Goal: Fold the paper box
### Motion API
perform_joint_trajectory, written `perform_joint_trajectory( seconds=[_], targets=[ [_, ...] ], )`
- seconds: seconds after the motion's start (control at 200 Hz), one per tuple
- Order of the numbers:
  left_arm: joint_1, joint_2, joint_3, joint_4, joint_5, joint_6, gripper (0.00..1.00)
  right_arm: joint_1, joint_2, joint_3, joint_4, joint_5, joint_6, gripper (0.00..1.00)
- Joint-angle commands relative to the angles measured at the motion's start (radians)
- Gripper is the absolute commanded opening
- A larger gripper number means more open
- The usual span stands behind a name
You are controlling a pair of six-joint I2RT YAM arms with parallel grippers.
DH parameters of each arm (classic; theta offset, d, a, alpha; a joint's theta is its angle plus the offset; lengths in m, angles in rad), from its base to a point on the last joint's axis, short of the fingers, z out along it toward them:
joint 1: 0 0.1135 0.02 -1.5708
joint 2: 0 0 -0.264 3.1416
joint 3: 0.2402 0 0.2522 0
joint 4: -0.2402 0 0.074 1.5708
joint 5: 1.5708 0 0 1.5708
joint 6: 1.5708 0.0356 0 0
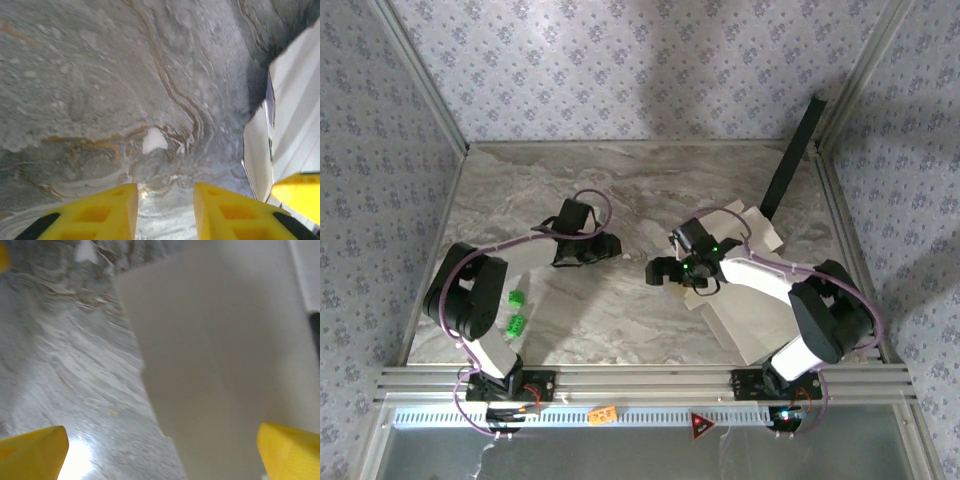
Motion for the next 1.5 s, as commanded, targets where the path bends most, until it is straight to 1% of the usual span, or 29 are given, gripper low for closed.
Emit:
perform_joint_trajectory(
  seconds=[0.0,0.165,0.295,0.445,0.49,0.57,0.665,0.755,0.87,1.004,1.179,1.319,1.499],
  targets=[
    [-0.039,-0.053,-0.017,0.015,0.042,-0.043,0.45,0.0,-0.017,0.046,-0.021,0.039,0.026,0.99],
    [-0.138,-0.025,-0.058,0.142,0.008,-0.172,0.55,-0.051,-0.116,0.009,-0.088,0.103,0.002,0.99],
    [-0.209,0.054,-0.067,0.264,-0.001,-0.27,0.57,-0.12,-0.215,-0.037,-0.137,0.134,-0.029,0.99],
    [-0.271,0.153,-0.044,0.377,0.011,-0.346,0.57,-0.213,-0.335,-0.092,-0.168,0.117,-0.053,0.99],
    [-0.284,0.177,-0.035,0.404,0.012,-0.366,0.55,-0.237,-0.366,-0.107,-0.174,0.109,-0.057,0.99],
    [-0.305,0.215,-0.022,0.451,0.015,-0.397,0.49,-0.275,-0.411,-0.131,-0.186,0.1,-0.066,0.99],
    [-0.321,0.235,-0.009,0.466,0.007,-0.41,0.37,-0.31,-0.446,-0.152,-0.197,0.09,-0.075,0.99],
    [-0.325,0.224,-0.009,0.452,-0.016,-0.401,0.24,-0.332,-0.467,-0.163,-0.207,0.082,-0.081,0.99],
    [-0.315,0.189,0.0,0.382,-0.043,-0.352,0.15,-0.349,-0.487,-0.17,-0.219,0.08,-0.091,0.99],
    [-0.273,0.138,0.038,0.236,-0.038,-0.245,0.11,-0.359,-0.502,-0.157,-0.232,0.088,-0.098,0.99],
    [-0.165,0.099,0.136,-0.06,0.035,-0.011,0.09,-0.364,-0.494,-0.125,-0.238,0.11,-0.102,0.99],
    [-0.05,0.096,0.236,-0.334,0.104,0.209,0.08,-0.356,-0.484,-0.113,-0.229,0.072,-0.105,0.99],
    [0.084,0.129,0.38,-0.65,0.146,0.477,0.08,-0.315,-0.444,-0.095,-0.182,0.017,-0.107,0.99]
  ],
)
